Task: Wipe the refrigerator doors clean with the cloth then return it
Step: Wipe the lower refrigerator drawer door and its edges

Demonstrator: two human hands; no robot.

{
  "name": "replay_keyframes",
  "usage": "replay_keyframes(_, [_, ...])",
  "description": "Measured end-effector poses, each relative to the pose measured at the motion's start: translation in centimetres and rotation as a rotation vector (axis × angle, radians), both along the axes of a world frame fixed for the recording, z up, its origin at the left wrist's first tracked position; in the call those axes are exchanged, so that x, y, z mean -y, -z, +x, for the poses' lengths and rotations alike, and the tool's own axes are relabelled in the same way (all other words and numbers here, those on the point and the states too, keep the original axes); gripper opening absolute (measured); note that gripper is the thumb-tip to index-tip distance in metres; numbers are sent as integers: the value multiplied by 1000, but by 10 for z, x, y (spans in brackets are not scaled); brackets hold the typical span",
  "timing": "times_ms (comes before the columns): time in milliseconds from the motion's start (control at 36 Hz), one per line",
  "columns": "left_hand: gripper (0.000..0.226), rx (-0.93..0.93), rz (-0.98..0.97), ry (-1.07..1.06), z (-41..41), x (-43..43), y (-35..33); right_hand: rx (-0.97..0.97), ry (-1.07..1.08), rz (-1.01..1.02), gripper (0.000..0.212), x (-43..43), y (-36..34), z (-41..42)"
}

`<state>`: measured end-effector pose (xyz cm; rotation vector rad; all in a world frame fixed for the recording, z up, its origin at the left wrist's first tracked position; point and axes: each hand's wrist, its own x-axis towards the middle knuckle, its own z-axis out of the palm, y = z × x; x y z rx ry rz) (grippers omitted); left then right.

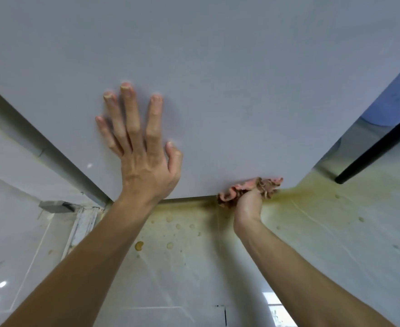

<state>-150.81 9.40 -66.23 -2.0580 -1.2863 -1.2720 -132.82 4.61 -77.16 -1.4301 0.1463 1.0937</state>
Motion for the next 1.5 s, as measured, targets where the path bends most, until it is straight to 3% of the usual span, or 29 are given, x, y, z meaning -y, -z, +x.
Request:
replay_keyframes(111, [87,-10,3,-2,-5,2,-2,337,23,-79,27,-2,1,44])
replay_keyframes(194, [86,-33,5,1,-8,4,-4,442,75,-139,23,-4,7,54])
replay_keyframes(306, [85,-42,21,40,-16,4,-3,540,50,-159,42,-8,2,8])
replay_keyframes(389, [87,-37,34,60,-33,2,1,557,-82,-109,49,-7,8,-50])
replay_keyframes(528, [80,-12,6,26,-68,0,7,396,-241,-35,51,-14,-7,-142])
replay_keyframes(694, [72,-69,2,-3,-91,-4,10,475,-347,37,44,0,-4,-158])
replay_keyframes(833, [73,-60,-9,6,-87,-3,11,653,-222,68,51,11,5,-126])
replay_keyframes(1000, [74,-17,19,-1,-82,-5,15,733,-24,107,68,-2,9,-124])
replay_keyframes(1139, [71,-24,32,13,-89,-8,16,610,20,82,70,-24,9,-172])
replay_keyframes(1333, [68,4,29,61,-92,-10,16,188,-280,82,63,-26,1,-260])
replay_keyframes(1500, [66,11,48,38,-116,-14,11,289,-183,20,55,-15,5,-206])
